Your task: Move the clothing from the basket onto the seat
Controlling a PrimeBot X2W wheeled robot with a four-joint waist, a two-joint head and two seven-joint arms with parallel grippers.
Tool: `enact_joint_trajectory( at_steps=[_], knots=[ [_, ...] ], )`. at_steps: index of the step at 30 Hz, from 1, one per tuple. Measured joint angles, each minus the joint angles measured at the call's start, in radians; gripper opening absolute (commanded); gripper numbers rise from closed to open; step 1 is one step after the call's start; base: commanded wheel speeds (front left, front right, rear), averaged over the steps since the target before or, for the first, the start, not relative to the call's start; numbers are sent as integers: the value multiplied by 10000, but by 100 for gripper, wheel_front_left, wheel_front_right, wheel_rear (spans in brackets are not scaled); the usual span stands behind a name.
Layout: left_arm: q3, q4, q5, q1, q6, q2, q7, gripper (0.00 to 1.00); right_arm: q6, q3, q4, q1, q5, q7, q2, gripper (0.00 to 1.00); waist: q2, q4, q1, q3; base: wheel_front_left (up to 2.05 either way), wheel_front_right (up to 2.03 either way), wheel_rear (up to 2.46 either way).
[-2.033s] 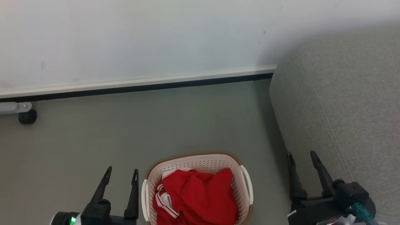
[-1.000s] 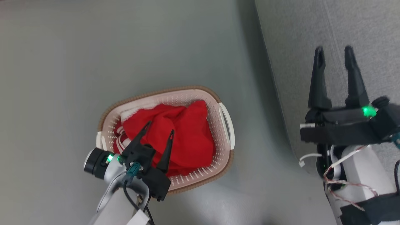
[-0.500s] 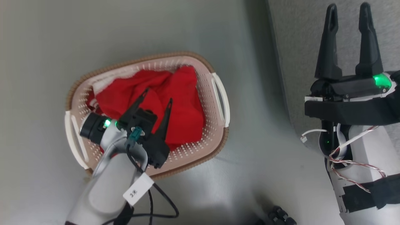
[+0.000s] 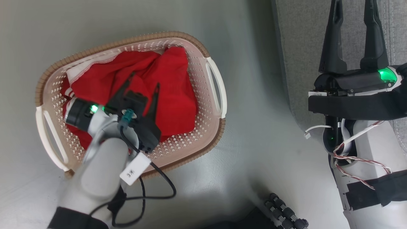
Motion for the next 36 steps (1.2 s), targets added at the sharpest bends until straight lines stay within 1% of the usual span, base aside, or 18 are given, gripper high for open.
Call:
enact_joint_trajectory(
  at_steps=[6,11,22,23,24,25,26,27,32,36],
  knots=[
    [238,426,25,-443,343,215,-31,100,77,15,15,-18,-2,-2,50,100,0,-112,-1,183,0,0,0],
    [224,871,86,-578,347,272,-23,100,88,23,27,-51,-2,0,77,100,0,-216,-2,335,0,0,0],
    [349,1703,130,-1017,642,410,69,100,121,58,56,-205,-10,0,119,100,-2,-429,-1,527,0,0,0],
    [368,1783,128,-1049,652,416,71,81,121,58,54,-205,-10,0,121,100,-2,-434,-1,533,0,0,0],
    [380,1871,128,-1107,683,418,71,45,121,59,56,-205,-12,0,123,100,-2,-438,-1,539,0,0,0],
    [389,1910,128,-1158,683,416,69,32,123,58,59,-205,-15,0,123,100,-2,-437,-1,544,0,0,0],
    [399,1946,128,-1188,683,412,69,5,136,59,69,-205,-31,0,125,100,-2,-434,-1,547,0,0,0],
    [401,1996,127,-1200,683,401,69,0,136,59,84,-205,-75,0,127,100,-2,-428,-1,547,0,0,0],
    [395,2207,38,-1198,663,174,-65,0,161,61,198,-207,-173,0,136,100,-2,-356,-1,440,0,0,0],
    [374,2209,-61,-1197,493,-2,-257,0,165,35,334,-211,-186,0,140,100,-2,-273,-1,295,0,0,0]
  ],
)
